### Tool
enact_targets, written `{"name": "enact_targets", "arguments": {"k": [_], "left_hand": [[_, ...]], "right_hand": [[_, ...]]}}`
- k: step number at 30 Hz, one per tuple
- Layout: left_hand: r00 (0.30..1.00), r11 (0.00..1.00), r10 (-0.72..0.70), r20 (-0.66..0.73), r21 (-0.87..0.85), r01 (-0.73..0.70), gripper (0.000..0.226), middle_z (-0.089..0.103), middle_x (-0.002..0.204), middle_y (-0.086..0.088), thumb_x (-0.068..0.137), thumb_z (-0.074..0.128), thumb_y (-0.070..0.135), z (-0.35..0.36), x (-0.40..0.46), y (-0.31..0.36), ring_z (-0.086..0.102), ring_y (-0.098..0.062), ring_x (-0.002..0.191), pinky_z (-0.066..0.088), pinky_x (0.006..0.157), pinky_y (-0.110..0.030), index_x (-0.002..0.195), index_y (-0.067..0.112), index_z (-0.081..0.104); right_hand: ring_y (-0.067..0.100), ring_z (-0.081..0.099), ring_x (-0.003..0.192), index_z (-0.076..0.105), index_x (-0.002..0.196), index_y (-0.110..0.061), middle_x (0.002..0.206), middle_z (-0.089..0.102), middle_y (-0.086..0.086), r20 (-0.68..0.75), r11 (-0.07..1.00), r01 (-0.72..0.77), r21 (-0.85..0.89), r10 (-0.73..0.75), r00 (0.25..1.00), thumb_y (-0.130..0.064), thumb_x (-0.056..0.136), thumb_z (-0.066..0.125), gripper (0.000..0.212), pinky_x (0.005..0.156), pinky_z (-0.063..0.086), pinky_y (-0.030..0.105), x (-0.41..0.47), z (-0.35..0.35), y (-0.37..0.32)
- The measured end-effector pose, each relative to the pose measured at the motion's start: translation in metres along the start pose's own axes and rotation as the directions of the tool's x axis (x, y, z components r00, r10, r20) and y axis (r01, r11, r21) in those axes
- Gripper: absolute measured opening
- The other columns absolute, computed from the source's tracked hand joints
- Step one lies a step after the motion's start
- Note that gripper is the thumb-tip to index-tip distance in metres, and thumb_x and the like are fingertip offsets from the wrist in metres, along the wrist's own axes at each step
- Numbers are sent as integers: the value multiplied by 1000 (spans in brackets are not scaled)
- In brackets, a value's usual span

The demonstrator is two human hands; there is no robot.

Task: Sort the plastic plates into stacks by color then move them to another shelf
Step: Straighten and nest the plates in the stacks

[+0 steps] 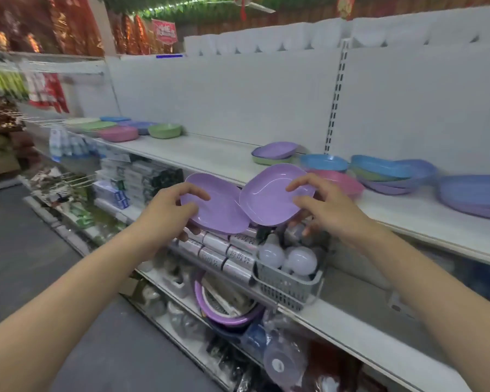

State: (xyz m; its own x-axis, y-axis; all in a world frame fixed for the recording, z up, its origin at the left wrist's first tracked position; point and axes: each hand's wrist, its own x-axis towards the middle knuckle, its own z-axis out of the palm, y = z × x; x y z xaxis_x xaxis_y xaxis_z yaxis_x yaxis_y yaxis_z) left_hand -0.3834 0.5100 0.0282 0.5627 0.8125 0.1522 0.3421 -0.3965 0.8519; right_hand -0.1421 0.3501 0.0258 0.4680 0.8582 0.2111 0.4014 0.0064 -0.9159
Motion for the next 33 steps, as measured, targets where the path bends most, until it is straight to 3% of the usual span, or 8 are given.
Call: {"name": "enact_targets", "arguments": {"k": [9, 12, 18, 22, 25, 28, 31, 33], "left_hand": [[987, 995, -92, -133, 30, 97, 35, 58, 76, -17, 95, 46, 8, -211, 4, -127, 63, -32, 66, 49, 61, -42, 95, 32, 72], [977, 993, -112, -182, 18, 117, 28, 62, 82, -13, 98, 46, 7, -256, 18, -154, 72, -22, 66, 53, 56, -34, 100, 24, 69], [967, 992, -119, -224, 5, 123, 28, 61, 83, -10, 97, 46, 6, -303, 81, -188, 71, -20, 65, 56, 63, -42, 102, 24, 68], [971, 994, -106, -216, 12, 112, 30, 66, 80, -16, 96, 46, 5, -319, 144, -207, 67, -23, 60, 54, 61, -41, 101, 24, 68], [970, 995, -85, -226, 39, 96, 27, 69, 86, -20, 97, 48, 8, -330, 200, -216, 69, -38, 71, 57, 63, -50, 102, 25, 68], [967, 994, -76, -242, 60, 93, 25, 67, 79, -16, 100, 48, 7, -347, 257, -224, 69, -25, 60, 57, 59, -44, 104, 23, 67], [959, 990, -82, -270, 90, 110, 28, 73, 80, -21, 98, 49, 8, -372, 312, -237, 71, -40, 75, 58, 62, -45, 103, 28, 68], [956, 990, -86, -280, 88, 115, 29, 74, 83, -21, 98, 49, 8, -389, 343, -249, 74, -36, 75, 58, 63, -46, 102, 29, 68]], "right_hand": [[32, 76, 78, 70, 108, -25, 92, 64, 13, 237, 994, 100, 35, -106, 966, -10, 100, 57, 21, 58, 56, 35, 88, 238, -55], [41, 74, 80, 69, 104, -31, 92, 62, 16, 260, 991, 124, 51, -133, 956, -13, 99, 58, 22, 58, 56, 37, 119, 288, -67], [47, 68, 78, 65, 108, -32, 80, 65, 8, 244, 989, 146, 32, -149, 958, -20, 97, 61, 17, 66, 59, 55, 190, 343, -75], [29, 74, 74, 63, 108, -27, 98, 68, 16, 232, 989, 130, 70, -143, 962, -17, 100, 60, 12, 59, 55, 38, 255, 363, -73], [24, 73, 71, 63, 106, -25, 94, 66, 13, 224, 984, 155, 91, -172, 959, -15, 100, 61, 12, 59, 57, 38, 315, 377, -70], [23, 73, 71, 64, 107, -24, 102, 63, 10, 212, 980, 177, 93, -193, 958, -14, 100, 60, 13, 58, 58, 38, 380, 391, -72], [20, 73, 70, 63, 111, -22, 112, 59, 10, 229, 978, 186, 93, -202, 952, -13, 101, 59, 14, 61, 58, 39, 437, 405, -80], [19, 72, 69, 63, 112, -21, 113, 59, 13, 238, 980, 182, 85, -198, 951, -12, 101, 58, 15, 60, 59, 37, 470, 417, -85]]}}
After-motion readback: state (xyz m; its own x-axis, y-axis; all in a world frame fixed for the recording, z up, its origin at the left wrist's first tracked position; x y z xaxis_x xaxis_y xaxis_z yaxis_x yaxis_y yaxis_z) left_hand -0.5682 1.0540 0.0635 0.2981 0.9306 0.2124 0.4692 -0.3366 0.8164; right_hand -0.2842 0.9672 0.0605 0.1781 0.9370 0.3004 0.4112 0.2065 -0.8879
